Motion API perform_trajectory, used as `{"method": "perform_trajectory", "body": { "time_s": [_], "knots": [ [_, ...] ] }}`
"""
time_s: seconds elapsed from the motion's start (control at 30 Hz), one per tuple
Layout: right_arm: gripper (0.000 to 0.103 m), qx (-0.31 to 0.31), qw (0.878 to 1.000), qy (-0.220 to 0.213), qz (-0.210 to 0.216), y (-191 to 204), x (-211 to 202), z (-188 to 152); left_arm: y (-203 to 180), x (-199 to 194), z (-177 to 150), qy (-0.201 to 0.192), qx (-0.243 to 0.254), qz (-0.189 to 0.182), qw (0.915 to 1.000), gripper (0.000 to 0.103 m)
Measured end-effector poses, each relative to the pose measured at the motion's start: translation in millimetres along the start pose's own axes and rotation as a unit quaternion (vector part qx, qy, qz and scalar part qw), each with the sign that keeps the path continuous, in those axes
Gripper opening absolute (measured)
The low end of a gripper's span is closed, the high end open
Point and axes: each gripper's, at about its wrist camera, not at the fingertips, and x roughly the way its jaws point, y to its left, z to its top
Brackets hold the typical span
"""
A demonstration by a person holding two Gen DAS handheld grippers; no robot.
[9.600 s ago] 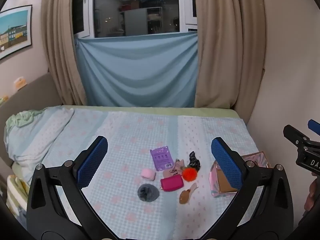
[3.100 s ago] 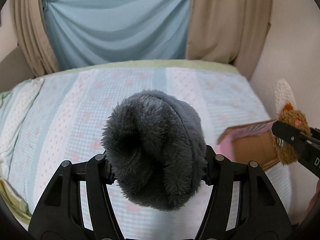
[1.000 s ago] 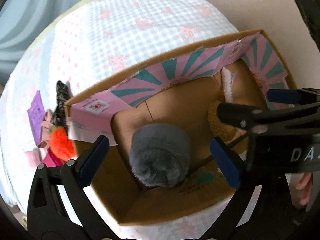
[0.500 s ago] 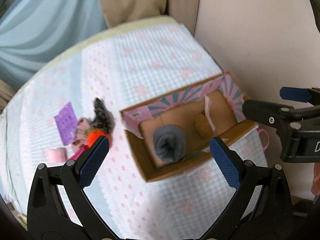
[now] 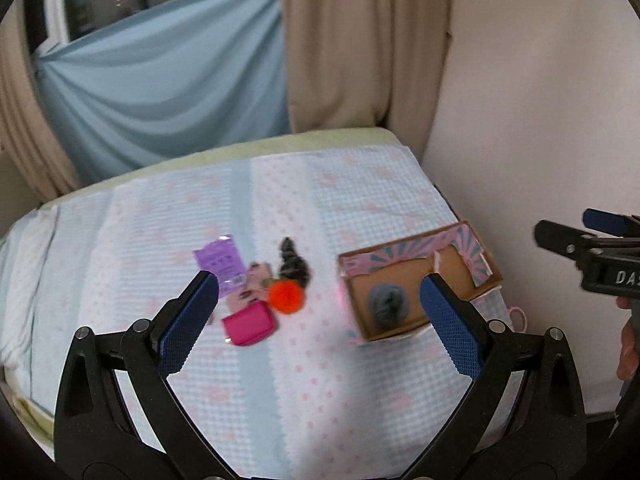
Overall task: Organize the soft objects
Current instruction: 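Withdraw both tools from the box back toward the remaining items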
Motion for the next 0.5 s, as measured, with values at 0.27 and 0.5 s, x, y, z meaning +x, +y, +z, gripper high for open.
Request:
{"method": "perform_trajectory", "body": {
  "time_s": [0.27, 0.5],
  "knots": [
    [0.102, -0.012, 0.999, -0.041, 0.014, 52, -31, -22, 74, -53, -28, -0.034, -0.034, 0.019, 0.9987, 0.100],
    [0.102, -0.027, 0.997, -0.046, 0.053, 95, -14, -24, 123, -67, -48, -0.046, -0.060, 0.043, 0.9962, 0.100]
  ]
}}
